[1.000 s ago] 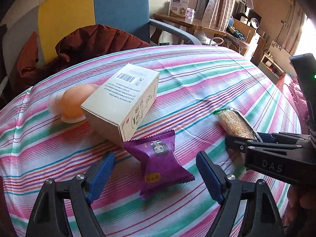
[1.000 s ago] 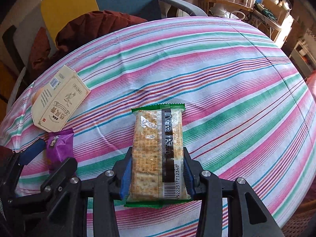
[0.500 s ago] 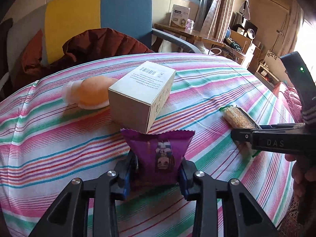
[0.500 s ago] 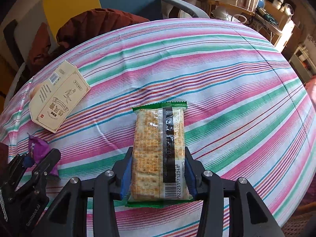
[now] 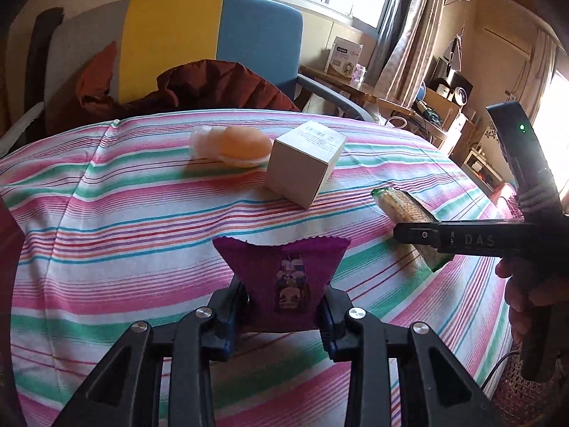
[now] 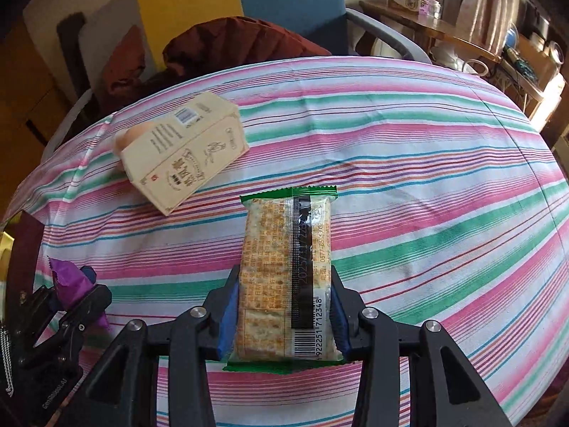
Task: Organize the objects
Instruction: 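Close left tool on the purple snack packet while right tool holds the crackers, then carry the purple packet and cracker packet over the gold tray with both tools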
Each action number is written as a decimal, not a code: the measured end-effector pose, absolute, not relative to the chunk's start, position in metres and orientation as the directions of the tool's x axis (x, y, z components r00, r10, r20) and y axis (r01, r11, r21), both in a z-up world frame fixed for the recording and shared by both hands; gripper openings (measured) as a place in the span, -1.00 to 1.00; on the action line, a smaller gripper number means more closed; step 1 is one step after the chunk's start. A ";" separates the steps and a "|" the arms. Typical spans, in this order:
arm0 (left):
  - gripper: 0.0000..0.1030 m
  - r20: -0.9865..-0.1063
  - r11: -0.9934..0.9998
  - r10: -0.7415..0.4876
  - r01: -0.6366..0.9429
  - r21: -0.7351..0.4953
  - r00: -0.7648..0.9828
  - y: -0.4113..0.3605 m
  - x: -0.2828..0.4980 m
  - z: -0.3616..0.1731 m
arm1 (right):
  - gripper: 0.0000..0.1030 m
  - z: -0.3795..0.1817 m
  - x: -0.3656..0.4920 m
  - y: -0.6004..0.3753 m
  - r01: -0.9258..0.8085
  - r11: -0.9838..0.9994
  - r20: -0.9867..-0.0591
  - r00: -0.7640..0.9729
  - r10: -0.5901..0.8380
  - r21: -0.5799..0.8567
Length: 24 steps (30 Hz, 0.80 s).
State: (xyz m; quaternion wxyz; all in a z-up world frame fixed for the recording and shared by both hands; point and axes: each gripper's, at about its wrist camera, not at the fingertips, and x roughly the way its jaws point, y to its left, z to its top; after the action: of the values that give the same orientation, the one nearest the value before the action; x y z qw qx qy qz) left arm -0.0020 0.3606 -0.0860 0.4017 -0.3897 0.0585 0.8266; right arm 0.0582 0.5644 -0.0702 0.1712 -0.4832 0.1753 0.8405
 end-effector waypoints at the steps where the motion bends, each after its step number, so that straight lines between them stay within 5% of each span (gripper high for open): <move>1: -0.33 -0.686 -0.670 0.621 -0.710 -0.215 -0.379 0.356 0.000 -0.085 | -0.15 -0.069 0.058 0.560 -0.445 -0.883 -0.869 -0.484 0.098 0.149; 7: -0.33 -0.675 -0.681 0.621 -0.700 -0.214 -0.398 0.338 0.007 -0.083 | -0.15 -0.071 0.054 0.519 -0.323 -0.917 -0.850 -0.525 -0.033 0.235; 24: -0.33 -0.655 -0.694 0.653 -0.648 -0.314 -0.381 0.258 0.027 -0.059 | -0.15 -0.078 0.049 0.499 -0.254 -0.946 -0.841 -0.541 -0.034 0.202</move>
State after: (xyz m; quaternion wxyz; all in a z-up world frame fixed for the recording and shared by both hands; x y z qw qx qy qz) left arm 0.0265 0.2581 -0.0586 0.3913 -0.3954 -0.0027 0.8310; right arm 0.0491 0.4985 -0.0778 0.0637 -0.4750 0.1516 0.8645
